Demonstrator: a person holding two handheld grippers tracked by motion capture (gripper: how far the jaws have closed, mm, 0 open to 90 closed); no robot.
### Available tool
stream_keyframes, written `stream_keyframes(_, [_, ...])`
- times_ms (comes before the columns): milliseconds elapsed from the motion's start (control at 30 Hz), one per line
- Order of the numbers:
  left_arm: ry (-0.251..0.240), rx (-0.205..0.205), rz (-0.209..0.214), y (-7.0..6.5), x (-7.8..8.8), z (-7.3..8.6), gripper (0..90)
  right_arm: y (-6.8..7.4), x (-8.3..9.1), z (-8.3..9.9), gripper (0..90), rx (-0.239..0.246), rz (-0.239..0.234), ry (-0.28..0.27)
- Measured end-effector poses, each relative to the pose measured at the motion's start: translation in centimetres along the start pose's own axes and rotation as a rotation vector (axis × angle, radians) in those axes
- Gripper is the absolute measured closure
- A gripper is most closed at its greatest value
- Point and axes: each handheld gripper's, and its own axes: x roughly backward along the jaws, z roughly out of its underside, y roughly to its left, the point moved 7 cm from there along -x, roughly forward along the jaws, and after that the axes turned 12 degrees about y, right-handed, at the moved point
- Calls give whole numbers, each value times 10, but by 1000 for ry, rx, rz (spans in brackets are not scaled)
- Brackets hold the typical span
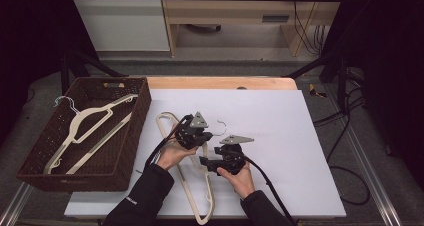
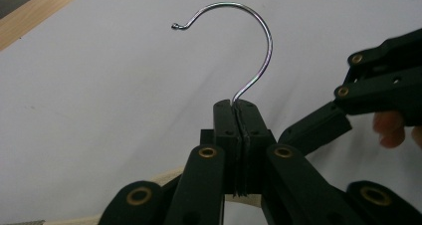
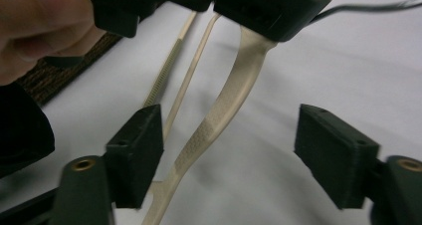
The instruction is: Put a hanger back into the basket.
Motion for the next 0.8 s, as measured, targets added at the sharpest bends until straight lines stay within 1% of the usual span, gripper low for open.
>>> stream_keyframes(67, [-13, 17, 8, -2, 1, 0, 890, 1, -4, 1, 355, -7, -7, 10])
stream_keyframes(100, [-9, 9, 9, -2, 1, 0, 890, 2, -5, 1, 375, -7, -14, 11])
stream_keyframes(133, [-11, 12, 10, -2, 2, 1, 890, 3, -6, 2, 402, -13, -13, 13])
stream_keyframes(167, [-7, 6, 10, -2, 2, 1, 890, 2, -6, 2, 439, -13, -9, 11])
stream_keyframes(200, [-16, 10, 7, -3, 2, 1, 890, 3, -7, 1, 464, -22, -23, 7])
stream_keyframes(267, [-17, 13, 8, -3, 3, 1, 889, 3, -7, 0, 513, -33, -40, 6])
stream_keyframes(300, [-14, 8, 4, -3, 4, 2, 889, 4, -6, 0, 549, -46, -56, 3])
stream_keyframes(333, [-13, 11, 6, -3, 5, 2, 890, 5, -7, 0, 585, -42, -69, 4])
stream_keyframes(367, [-14, 13, 6, -3, 5, 2, 889, 6, -7, -1, 611, -52, -86, 2])
stream_keyframes(433, [-9, 6, 6, -3, 6, 3, 889, 8, -7, -1, 684, -50, -113, -2])
stream_keyframes(467, [-16, 15, 6, -3, 6, 2, 889, 7, -7, -2, 695, -51, -118, 0])
stream_keyframes(500, [-18, 16, 3, -4, 7, 3, 888, 8, -7, -2, 703, -66, -119, 4])
stream_keyframes(533, [-26, 23, 1, -4, 8, 3, 888, 8, -7, -2, 710, -68, -133, 1])
stream_keyframes(600, [-33, 31, 3, -3, 10, 3, 885, 8, -6, -3, 729, -95, -154, 5])
stream_keyframes(633, [-38, 46, 13, -4, 12, 3, 880, 9, -6, -3, 736, -107, -162, 6])
stream_keyframes(667, [-43, 49, 21, -4, 14, 3, 874, 10, -5, -4, 746, -124, -173, 5])
stream_keyframes(700, [-47, 49, 28, -4, 16, 3, 846, 10, -5, -4, 755, -137, -182, 3])
stream_keyframes(733, [-56, 52, 16, -3, 19, 3, 826, 11, -4, -5, 761, -149, -190, 3])
stream_keyframes(800, [-86, 67, 2, -1, 29, 2, 766, 11, -3, -5, 772, -161, -189, -5])
